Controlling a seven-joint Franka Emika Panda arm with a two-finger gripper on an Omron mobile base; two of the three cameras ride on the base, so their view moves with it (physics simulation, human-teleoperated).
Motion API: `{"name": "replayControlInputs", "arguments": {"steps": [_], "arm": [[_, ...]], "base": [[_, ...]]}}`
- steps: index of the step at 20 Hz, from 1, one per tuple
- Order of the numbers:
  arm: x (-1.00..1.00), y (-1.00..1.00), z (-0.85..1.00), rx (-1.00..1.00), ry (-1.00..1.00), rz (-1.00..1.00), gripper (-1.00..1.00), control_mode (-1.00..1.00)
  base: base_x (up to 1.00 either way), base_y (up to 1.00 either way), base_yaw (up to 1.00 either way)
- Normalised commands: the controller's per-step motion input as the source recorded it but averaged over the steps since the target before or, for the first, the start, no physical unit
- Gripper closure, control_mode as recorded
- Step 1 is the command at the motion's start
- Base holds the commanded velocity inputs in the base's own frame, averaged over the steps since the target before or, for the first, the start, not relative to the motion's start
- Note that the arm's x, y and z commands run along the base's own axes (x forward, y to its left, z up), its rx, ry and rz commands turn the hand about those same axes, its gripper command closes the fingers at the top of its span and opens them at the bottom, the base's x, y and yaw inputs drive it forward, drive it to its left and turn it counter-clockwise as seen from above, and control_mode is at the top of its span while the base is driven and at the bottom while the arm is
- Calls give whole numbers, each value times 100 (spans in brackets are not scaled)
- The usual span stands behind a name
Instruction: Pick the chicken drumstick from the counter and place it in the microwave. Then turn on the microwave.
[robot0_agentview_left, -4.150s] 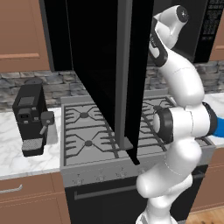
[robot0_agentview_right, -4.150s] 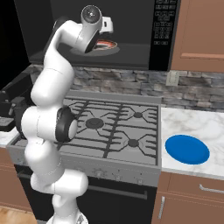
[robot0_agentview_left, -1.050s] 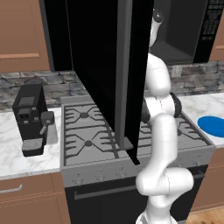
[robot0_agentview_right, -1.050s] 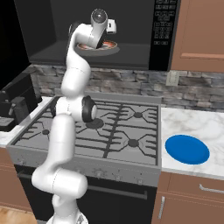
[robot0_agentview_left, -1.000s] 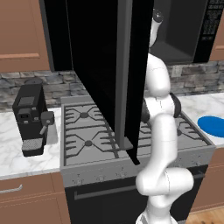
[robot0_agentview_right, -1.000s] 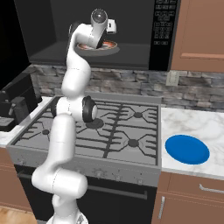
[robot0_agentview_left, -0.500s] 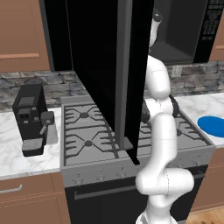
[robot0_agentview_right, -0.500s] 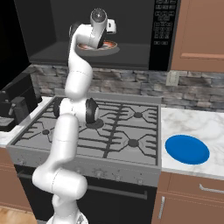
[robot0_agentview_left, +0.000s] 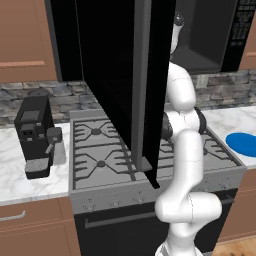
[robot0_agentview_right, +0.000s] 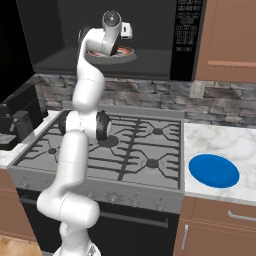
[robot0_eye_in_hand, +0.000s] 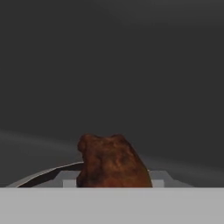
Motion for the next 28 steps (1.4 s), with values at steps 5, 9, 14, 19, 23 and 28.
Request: {"name": "replayControlInputs", "arguments": {"steps": [5,9,14,19,23,28], "arm": [[13,1,-5,0,4,0,-100,-100],[12,0,0,0,2,-1,-100,-100],[9,0,0,0,3,-2,-100,-100],[6,0,9,0,4,-1,-100,-100],[0,-6,14,0,7,-4,-100,-100],[-10,-8,21,2,4,-4,-100,-100]], "base": [[0,0,0],[0,0,0],[0,0,0],[0,0,0],[0,0,0],[0,0,0]]}}
